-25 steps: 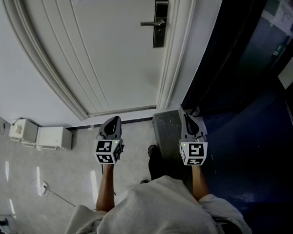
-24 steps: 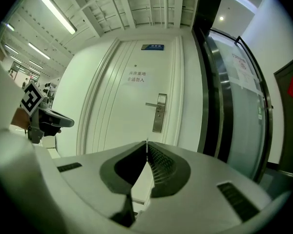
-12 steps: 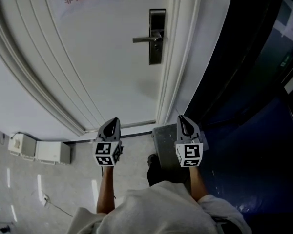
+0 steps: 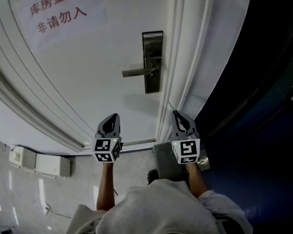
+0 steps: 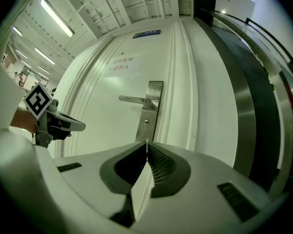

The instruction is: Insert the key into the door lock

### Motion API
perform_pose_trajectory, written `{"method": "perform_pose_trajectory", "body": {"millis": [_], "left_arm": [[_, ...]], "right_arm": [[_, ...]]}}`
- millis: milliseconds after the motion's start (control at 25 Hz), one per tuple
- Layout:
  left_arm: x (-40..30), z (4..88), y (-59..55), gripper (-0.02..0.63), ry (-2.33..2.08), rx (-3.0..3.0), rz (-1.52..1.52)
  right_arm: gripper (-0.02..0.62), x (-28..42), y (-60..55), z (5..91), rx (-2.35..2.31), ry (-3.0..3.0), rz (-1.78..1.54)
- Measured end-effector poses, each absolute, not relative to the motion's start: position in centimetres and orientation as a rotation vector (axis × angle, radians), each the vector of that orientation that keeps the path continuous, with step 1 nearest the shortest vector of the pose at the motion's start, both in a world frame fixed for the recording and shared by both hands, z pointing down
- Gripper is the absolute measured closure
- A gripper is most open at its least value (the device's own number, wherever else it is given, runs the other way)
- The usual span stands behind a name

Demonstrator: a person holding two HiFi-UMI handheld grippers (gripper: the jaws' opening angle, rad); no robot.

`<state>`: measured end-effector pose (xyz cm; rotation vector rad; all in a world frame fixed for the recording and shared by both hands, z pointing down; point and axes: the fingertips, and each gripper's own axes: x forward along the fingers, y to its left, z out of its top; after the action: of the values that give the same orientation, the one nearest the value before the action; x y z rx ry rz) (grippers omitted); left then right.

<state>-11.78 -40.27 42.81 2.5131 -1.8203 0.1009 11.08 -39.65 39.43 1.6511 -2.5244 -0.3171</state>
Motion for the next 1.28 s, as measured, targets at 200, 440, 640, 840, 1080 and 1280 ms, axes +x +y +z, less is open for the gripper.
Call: {"method": "perform_pose_trajectory", "body": {"millis": [200,440,640,840,1080,1280], "left_arm": [[-11.3,42.7,-45.6,0.589,-1.828,2.5,0.116],[-11.1,42.9,-49.1,0.589,-1.835,2.497,0.136],[-11.3,43.5,-49.3,0.589,-1.835,2.485,0.146],[-12.1,44.2,-48.3,0.589,-1.823,2.483,0.145],[-13.9,44.3,-46.8,0.589,-1.794,2.492,0.145],[-14.9,44.0,-46.4,0.589,-1.773,2.506,0.134]], "right_arm": [[0.565,10.0,-45.0,39.2,1.588,-2.565,-0.309],[0.565,9.6,-48.3,40.1,1.536,-2.578,-0.308],[0.565,9.4,-48.8,40.9,1.533,-2.578,-0.28],[0.565,8.7,-47.9,41.6,1.541,-2.561,-0.271],[0.565,7.0,-46.5,41.7,1.571,-2.514,-0.269],[0.565,6.1,-45.9,41.6,1.597,-2.466,-0.293]]}}
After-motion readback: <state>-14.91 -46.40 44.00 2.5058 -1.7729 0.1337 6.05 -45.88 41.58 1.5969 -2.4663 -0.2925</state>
